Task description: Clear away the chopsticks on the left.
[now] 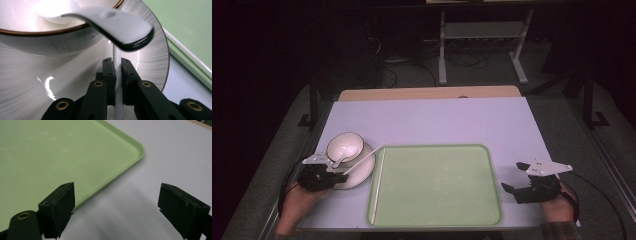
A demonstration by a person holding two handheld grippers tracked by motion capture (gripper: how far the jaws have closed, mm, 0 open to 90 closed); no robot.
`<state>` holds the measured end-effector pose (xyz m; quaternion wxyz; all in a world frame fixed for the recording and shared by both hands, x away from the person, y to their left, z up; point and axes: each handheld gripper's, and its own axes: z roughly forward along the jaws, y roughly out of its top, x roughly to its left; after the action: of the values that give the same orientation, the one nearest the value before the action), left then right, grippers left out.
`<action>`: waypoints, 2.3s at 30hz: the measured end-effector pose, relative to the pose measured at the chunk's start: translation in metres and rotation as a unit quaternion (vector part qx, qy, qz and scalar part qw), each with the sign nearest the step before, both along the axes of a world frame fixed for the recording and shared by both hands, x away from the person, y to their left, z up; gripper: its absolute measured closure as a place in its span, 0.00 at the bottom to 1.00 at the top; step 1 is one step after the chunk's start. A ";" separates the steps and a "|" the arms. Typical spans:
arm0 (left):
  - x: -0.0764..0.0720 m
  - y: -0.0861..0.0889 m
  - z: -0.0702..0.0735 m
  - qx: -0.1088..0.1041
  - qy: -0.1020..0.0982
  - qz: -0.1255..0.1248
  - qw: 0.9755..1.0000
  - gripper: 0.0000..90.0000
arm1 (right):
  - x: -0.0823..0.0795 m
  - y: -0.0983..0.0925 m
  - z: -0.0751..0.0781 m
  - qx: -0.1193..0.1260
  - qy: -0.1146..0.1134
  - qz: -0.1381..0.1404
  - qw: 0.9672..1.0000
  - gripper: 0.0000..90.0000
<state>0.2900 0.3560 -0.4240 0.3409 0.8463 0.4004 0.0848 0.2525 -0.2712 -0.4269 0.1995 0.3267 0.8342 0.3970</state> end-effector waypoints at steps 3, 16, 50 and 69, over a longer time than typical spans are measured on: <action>-0.001 0.001 0.002 -0.006 -0.005 0.001 1.000 0.93 | 0.000 0.000 0.000 0.001 0.000 -0.001 1.000 0.15; -0.008 -0.007 0.012 -0.034 -0.013 -0.016 0.999 0.93 | -0.001 -0.002 0.002 0.009 -0.004 -0.003 1.000 0.15; -0.019 -0.072 0.029 -0.081 -0.027 -0.081 0.993 0.93 | 0.000 0.002 0.003 -0.001 -0.006 0.002 1.000 0.15; -0.008 -0.124 0.023 -0.081 -0.016 -0.116 0.990 0.93 | -0.001 0.002 0.003 0.000 -0.007 0.002 1.000 0.15</action>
<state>0.2821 0.2316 -0.4010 0.4225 0.8552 0.2993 0.0251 0.2519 -0.2693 -0.4237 0.2044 0.3225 0.8333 0.3998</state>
